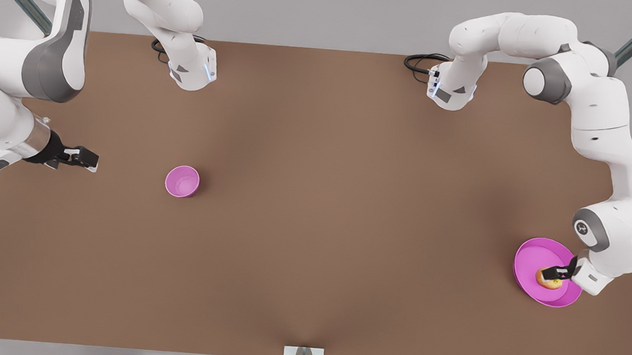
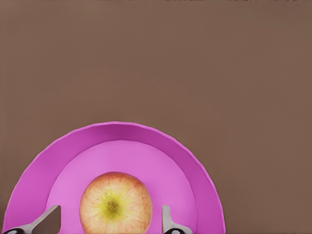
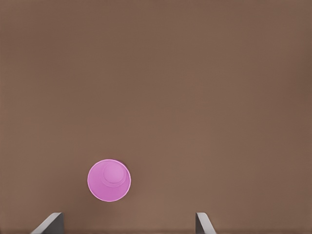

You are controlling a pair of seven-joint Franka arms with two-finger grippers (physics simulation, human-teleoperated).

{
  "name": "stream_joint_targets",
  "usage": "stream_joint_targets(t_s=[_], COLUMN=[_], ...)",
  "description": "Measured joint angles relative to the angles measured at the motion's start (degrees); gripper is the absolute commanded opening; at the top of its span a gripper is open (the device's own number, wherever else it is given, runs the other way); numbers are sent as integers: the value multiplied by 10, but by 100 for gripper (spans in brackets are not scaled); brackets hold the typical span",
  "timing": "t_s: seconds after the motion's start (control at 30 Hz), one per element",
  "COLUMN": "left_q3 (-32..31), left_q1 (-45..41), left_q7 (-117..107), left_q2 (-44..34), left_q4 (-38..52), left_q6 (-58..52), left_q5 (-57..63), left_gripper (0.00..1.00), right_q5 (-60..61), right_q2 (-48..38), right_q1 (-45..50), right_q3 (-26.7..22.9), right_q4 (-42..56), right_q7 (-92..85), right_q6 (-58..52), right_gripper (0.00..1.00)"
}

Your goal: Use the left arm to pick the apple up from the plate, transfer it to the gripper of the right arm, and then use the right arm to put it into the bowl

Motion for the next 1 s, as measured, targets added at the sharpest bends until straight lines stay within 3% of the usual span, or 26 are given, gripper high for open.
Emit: stream_joint_targets(t_s=[0.53,0.67,1.0], left_q3=[1,1,1], left_q1=[8,8,8], left_q7=[41,47,58], left_q2=[38,38,44], left_q4=[-2,-3,-3], left_q6=[35,36,37], left_q5=[-1,-1,-1], left_gripper=[100,87,84], right_q5=[1,1,1], right_q2=[2,4,4], right_q1=[-1,-1,-5], right_q3=[-1,-1,-1], right_q4=[0,0,0], right_q7=[0,-1,-1], right_q6=[0,0,0], right_gripper=[100,100,100])
